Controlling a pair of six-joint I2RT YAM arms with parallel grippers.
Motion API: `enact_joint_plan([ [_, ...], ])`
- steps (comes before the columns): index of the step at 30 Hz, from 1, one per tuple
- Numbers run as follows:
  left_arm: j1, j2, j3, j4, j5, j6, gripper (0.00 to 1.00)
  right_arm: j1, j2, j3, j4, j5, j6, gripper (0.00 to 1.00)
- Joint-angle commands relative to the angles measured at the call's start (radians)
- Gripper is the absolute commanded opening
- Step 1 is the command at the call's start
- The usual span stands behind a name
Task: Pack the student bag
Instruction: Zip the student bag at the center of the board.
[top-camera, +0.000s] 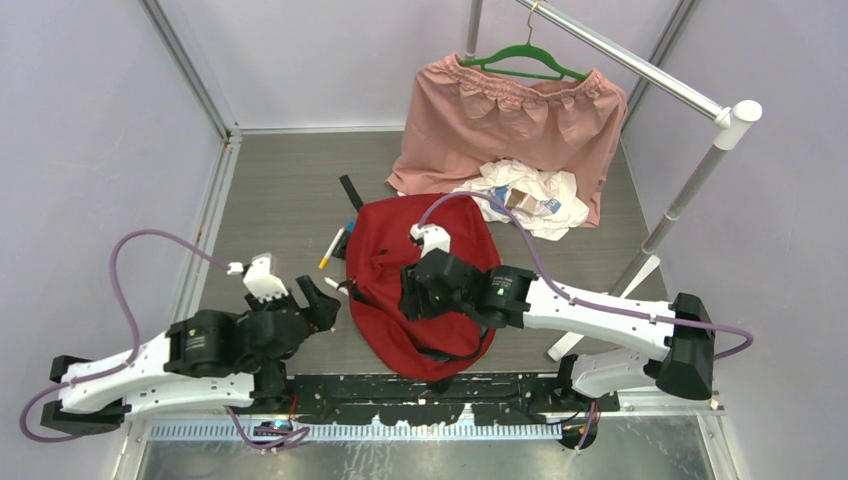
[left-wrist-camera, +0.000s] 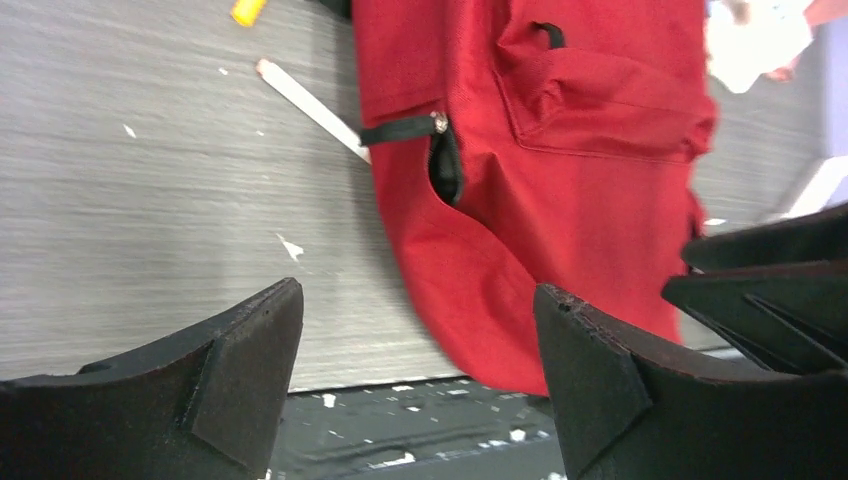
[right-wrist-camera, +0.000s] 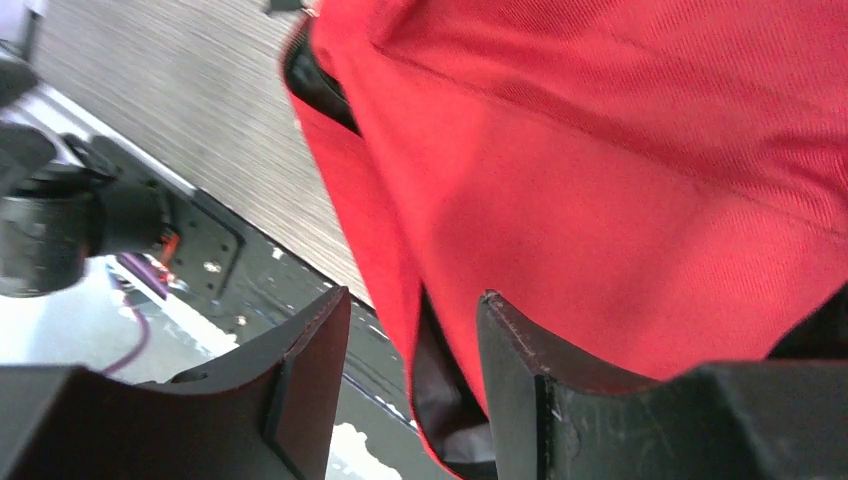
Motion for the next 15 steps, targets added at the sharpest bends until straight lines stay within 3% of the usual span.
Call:
enact_joint_plan([
  [1, 0.001, 0.139, 0.097, -0.073, -0.154, 0.081, 0.88, 0.005, -0.033, -0.031, -0.024, 0.036, 0.047, 0.55],
  [4, 0.054, 0.197, 0.118, 0.001, -0.156, 0.291, 0.96, 0.005, -0.052, -0.032, -0.046, 0.069, 0.046, 0.55],
  [7, 0.218, 0.198, 0.08, 0.216, 0.07, 0.641, 0.98, 0.006, -0.055, -0.018, -0.08, 0.096, 0.041, 0.55],
  [9, 0.379, 0.204, 0.059, 0.293, 0.261, 0.764, 0.98, 0.006, -0.065, -0.018, -0.086, 0.098, 0.04, 0.56],
  [15, 0.666, 0.258, 0.026, 0.406, 0.568, 0.85, 0.97, 0.016, -0.011, -0.038, -0.083, -0.032, 0.055, 0.55],
])
